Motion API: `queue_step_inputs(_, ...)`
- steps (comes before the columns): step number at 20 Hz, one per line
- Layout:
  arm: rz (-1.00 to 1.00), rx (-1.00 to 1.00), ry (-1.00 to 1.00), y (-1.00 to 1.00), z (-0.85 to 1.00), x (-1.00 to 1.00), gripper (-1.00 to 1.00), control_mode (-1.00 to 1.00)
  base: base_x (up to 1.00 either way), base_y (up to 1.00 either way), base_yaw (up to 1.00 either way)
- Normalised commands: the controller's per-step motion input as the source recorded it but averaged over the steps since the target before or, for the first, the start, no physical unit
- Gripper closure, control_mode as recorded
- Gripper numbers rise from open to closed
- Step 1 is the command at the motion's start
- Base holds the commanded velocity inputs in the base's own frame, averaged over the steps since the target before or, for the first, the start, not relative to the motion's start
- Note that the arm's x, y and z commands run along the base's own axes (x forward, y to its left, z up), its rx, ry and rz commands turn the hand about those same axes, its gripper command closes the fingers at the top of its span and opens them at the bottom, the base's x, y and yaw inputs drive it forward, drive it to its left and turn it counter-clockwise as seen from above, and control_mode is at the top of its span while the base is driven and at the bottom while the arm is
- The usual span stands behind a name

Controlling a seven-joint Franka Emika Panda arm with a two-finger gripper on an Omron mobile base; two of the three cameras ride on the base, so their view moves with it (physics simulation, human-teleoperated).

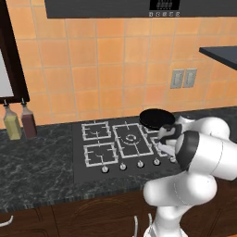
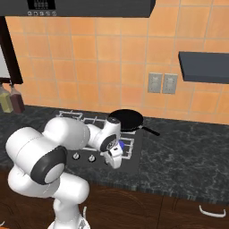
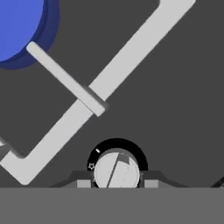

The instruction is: Turn off the front right burner of the stove.

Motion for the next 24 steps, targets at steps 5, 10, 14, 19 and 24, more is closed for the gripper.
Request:
queue_step_inputs(5, -0.38, 0.14, 0.13, -0.11, -0.01, -0.01, 1.00, -1.00, 0.00, 0.00, 0.00)
queue_step_inputs(10, -0.56, 0.11, 0.13, -0.05, -0.07, -0.08, 1.00, -1.00, 0.00, 0.00, 0.00)
queue_step_inputs(14, -0.63, 0.07, 0.08, 0.00, -0.13, -0.16, 1.00, -1.00, 0.00, 0.00, 0.00)
queue_step_inputs(19, -0.68, 0.04, 0.08, 0.00, -0.18, -0.03, 1.00, -1.00, 0.00, 0.00, 0.00)
queue_step_inputs(24, -0.73, 0.03, 0.09, 0.00, -0.25, -0.01, 1.00, -1.00, 0.00, 0.00, 0.00)
